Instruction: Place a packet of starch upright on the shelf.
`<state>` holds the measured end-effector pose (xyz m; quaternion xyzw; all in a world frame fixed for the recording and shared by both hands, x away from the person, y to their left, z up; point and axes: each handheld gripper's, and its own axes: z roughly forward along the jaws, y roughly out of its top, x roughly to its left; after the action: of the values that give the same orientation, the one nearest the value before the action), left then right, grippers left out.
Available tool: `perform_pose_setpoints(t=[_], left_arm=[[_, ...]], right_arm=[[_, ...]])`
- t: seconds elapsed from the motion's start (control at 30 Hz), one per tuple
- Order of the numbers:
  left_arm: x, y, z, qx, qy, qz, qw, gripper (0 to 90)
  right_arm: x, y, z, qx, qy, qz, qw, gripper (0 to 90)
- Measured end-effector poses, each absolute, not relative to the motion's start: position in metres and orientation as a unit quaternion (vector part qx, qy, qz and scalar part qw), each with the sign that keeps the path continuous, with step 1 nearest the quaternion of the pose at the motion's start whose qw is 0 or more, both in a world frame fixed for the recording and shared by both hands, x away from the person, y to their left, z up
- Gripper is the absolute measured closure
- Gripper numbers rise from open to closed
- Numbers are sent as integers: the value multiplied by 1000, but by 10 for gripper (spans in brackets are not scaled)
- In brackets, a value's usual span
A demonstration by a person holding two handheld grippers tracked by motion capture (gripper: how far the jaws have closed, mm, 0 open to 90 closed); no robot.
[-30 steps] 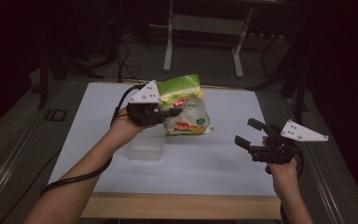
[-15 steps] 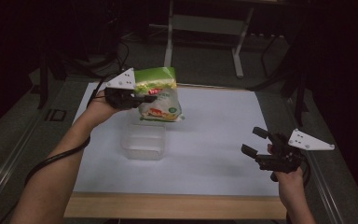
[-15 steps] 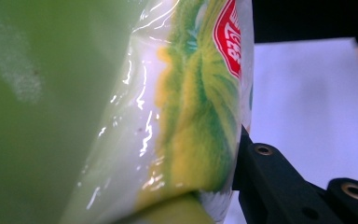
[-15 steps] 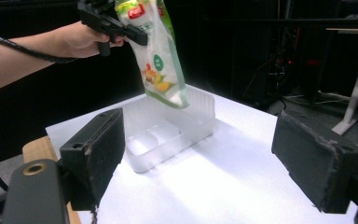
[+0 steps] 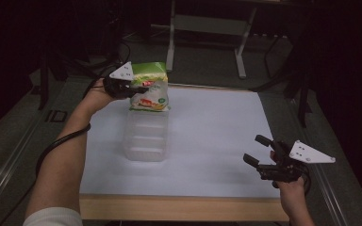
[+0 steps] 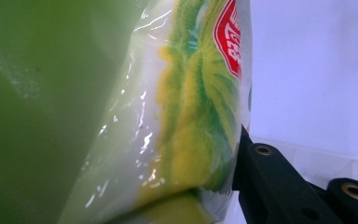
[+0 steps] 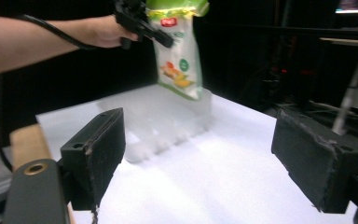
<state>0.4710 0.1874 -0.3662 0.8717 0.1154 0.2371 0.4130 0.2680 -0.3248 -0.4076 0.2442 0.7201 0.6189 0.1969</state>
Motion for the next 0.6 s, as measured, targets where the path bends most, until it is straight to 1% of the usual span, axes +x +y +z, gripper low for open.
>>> perform_pose_setpoints(t=[0.13, 0.27, 0.4, 0.6], left_arm=[[476, 185, -371, 863, 111, 249, 425, 787], [481, 181, -379, 872, 110, 235, 414, 786], [485, 175, -392, 883, 109, 239, 389, 786], [491, 179, -405, 880, 122, 237, 394, 786]], right_arm=[[269, -326, -418, 251, 718, 620, 193, 173], [273, -325, -428, 253, 721, 619, 182, 173], [276, -325, -434, 253, 721, 619, 184, 173], [279, -327, -442, 263, 716, 622, 176, 173]])
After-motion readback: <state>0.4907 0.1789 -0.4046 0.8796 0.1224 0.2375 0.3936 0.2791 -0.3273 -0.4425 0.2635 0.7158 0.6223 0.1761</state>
